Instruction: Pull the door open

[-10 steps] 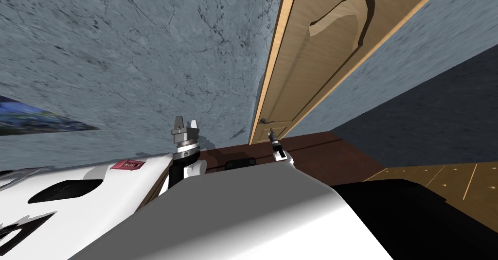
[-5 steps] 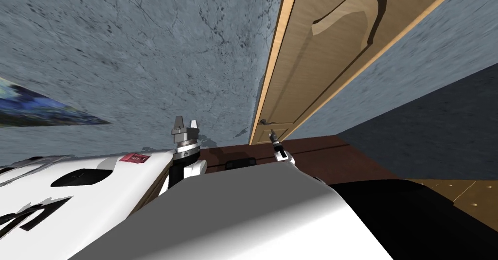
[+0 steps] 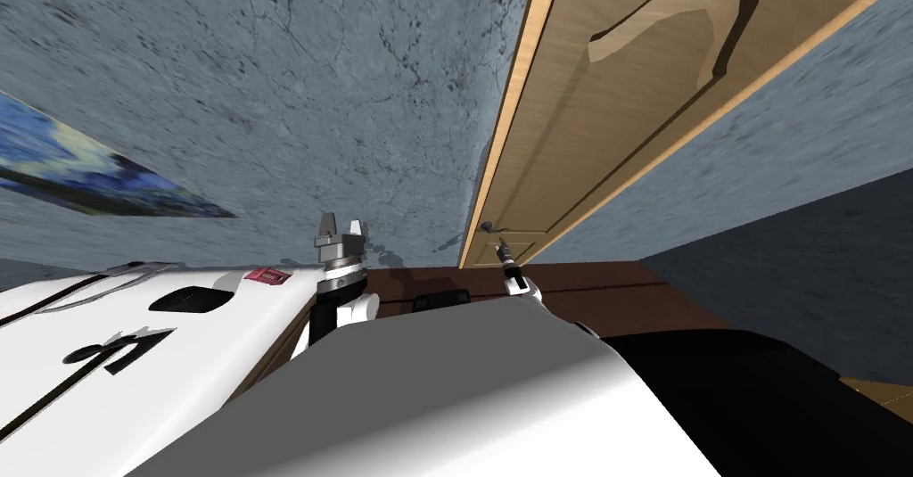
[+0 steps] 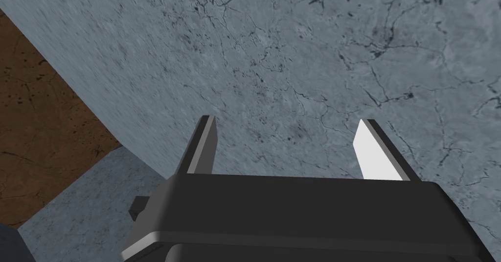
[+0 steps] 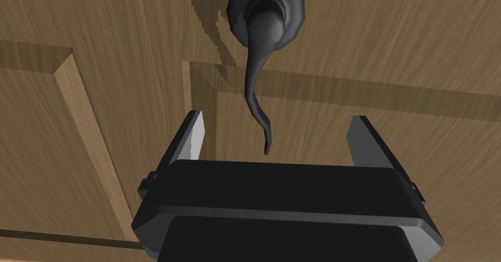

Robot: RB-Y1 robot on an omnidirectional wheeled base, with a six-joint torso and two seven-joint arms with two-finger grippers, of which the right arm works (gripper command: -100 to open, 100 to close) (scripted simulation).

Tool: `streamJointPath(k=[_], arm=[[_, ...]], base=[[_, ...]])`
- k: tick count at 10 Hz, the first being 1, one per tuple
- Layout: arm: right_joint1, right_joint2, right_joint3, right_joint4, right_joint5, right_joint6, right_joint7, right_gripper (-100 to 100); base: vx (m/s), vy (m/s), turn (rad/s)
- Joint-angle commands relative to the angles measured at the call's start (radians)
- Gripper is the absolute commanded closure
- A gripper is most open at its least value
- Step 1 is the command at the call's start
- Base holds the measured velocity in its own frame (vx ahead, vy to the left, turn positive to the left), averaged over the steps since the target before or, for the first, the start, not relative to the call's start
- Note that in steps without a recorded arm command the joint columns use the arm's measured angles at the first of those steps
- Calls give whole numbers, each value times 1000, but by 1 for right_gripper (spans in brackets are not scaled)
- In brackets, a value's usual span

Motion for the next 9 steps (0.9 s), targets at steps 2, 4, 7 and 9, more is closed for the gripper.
streamJointPath(k=[2, 4, 7, 9], arm=[[-28, 9, -51, 46, -22, 5, 25, -100], [-47, 17, -92, 80, -39, 10, 46, -100], [-61, 19, -111, 107, -47, 7, 53, -100], [-61, 19, -111, 107, -47, 7, 53, 100]], base=[[108, -61, 258], [114, -63, 300], [67, -34, 135], [-9, 6, -30]])
